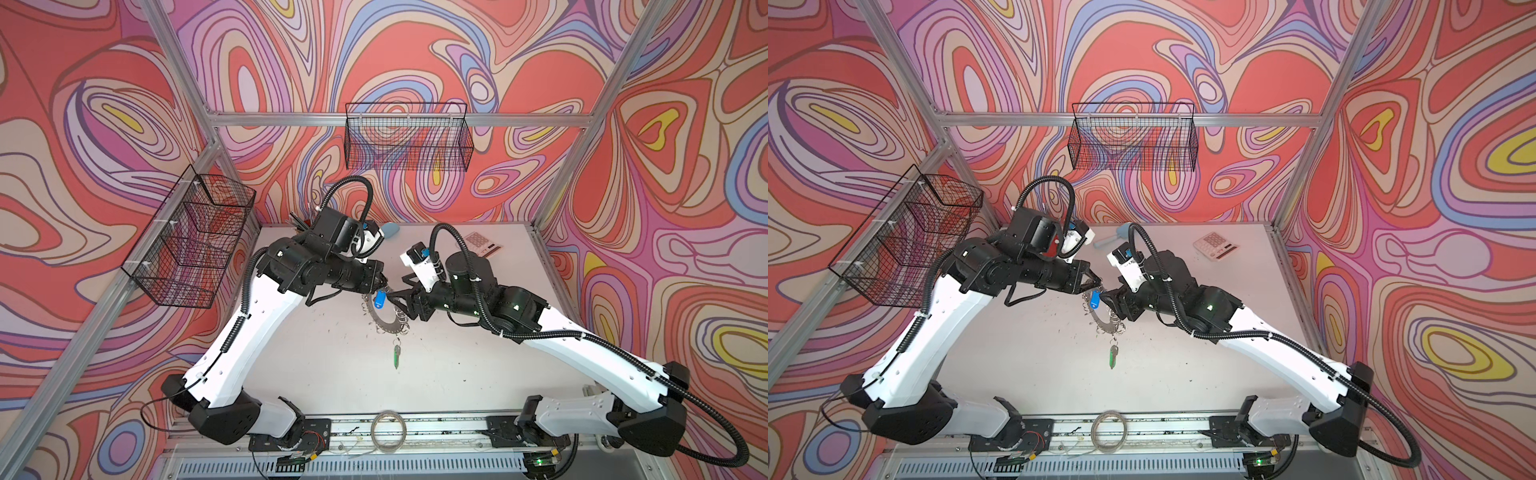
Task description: Put the keys on the keyring
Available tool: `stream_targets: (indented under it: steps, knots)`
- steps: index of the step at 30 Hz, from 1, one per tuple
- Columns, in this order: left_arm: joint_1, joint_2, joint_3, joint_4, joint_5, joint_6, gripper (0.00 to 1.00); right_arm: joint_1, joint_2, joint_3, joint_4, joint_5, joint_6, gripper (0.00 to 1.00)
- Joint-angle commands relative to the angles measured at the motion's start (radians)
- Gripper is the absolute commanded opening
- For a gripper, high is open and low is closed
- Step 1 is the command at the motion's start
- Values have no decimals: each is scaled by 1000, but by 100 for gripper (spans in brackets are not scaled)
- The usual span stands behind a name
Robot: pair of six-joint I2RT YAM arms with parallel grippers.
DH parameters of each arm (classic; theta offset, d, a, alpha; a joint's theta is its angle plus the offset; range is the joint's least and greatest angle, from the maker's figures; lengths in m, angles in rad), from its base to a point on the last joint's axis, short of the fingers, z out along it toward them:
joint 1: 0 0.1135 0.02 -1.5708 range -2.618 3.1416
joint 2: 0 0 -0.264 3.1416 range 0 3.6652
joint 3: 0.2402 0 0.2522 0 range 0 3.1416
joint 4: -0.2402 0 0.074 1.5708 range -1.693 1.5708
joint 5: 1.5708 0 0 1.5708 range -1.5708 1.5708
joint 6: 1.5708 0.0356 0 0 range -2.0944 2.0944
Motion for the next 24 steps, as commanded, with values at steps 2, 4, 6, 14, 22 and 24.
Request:
stream_targets:
  steps: [2,4,6,14,22,24]
  knots:
    - [-10,20,59,-59,-30,-36,0,1,26,34,5,12,-17,71]
    - [-14,32,74,-66,-39,-57,0,0,36,28,29,30,-10,72]
    - [-22,50,100,-89,-60,-67,0,0,51,31,46,40,-5,72]
    - [-44,100,178,-119,-120,-131,0,0,73,5,120,76,4,72]
    - [-50,115,195,-167,-108,-122,0,0,93,-7,196,42,-2,64]
    - [-50,112,193,-170,-89,-122,0,0,95,-7,190,61,-13,61]
